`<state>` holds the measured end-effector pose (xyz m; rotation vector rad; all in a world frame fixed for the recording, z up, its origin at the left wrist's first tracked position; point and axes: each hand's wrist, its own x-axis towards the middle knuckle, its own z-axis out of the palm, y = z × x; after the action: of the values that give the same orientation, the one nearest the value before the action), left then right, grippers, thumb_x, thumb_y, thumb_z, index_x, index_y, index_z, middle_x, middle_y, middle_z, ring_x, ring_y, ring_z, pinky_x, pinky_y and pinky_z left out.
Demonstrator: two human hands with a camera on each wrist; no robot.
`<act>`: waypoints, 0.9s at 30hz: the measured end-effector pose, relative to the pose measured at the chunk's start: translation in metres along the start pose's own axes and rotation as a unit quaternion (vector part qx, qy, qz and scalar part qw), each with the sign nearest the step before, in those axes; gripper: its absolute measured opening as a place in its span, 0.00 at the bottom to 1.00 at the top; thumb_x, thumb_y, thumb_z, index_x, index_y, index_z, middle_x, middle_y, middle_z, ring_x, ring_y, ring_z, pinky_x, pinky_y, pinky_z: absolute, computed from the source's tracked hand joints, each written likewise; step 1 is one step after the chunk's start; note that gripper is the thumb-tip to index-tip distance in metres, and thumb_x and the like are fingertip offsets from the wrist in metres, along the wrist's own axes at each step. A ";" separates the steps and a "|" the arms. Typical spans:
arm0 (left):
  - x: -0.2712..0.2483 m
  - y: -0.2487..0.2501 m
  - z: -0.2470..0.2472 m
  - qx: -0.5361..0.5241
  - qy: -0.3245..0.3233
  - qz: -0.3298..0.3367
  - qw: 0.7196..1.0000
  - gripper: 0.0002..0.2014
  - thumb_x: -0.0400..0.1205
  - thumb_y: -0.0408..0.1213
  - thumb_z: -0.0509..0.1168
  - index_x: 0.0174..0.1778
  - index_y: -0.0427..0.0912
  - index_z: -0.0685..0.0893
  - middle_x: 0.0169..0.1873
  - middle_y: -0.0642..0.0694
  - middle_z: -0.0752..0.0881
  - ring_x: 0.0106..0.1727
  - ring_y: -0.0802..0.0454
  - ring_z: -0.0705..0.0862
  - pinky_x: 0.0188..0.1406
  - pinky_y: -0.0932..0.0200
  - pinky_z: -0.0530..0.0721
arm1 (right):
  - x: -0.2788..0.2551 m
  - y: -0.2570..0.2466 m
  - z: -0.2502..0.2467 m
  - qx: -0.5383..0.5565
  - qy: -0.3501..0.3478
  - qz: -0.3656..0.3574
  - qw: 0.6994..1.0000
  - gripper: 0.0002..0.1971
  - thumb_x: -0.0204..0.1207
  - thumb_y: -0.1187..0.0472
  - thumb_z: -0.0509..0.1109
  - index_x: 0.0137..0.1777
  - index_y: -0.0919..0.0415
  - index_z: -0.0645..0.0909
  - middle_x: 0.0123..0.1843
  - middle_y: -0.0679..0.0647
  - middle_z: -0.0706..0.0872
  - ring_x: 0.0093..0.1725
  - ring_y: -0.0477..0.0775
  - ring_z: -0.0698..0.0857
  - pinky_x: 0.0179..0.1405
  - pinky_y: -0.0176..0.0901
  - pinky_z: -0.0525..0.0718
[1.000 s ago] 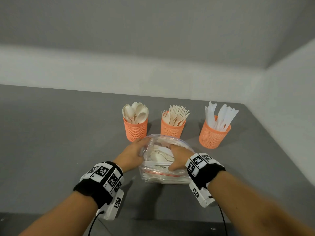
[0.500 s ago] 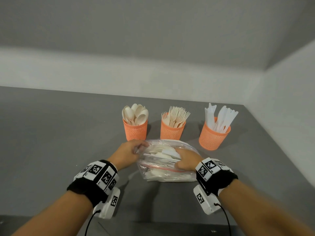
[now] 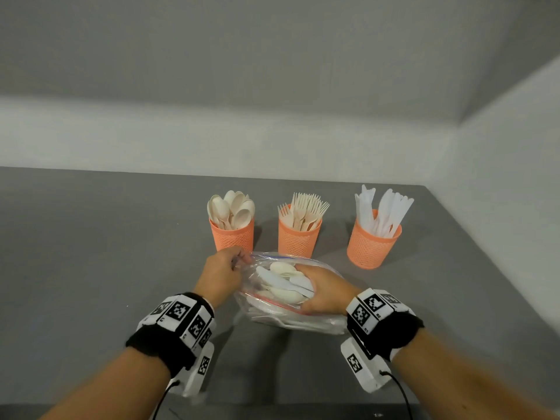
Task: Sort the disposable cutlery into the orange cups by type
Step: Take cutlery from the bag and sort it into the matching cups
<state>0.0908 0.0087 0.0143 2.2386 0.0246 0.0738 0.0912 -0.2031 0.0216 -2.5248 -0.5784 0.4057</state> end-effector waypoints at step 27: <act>-0.017 0.021 0.011 0.231 -0.108 0.160 0.954 0.22 0.73 0.52 0.65 0.60 0.47 0.73 0.59 0.53 0.74 0.65 0.50 0.72 0.63 0.53 0.67 | -0.008 0.006 -0.020 0.324 0.148 0.026 0.934 0.29 0.63 0.79 0.74 0.60 0.55 0.75 0.48 0.48 0.85 0.46 0.43 0.83 0.43 0.23 0.81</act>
<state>0.0740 -0.0142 0.0232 2.6866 -0.4862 -0.0040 0.0941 -0.2195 0.0356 -1.9109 -0.2080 0.1828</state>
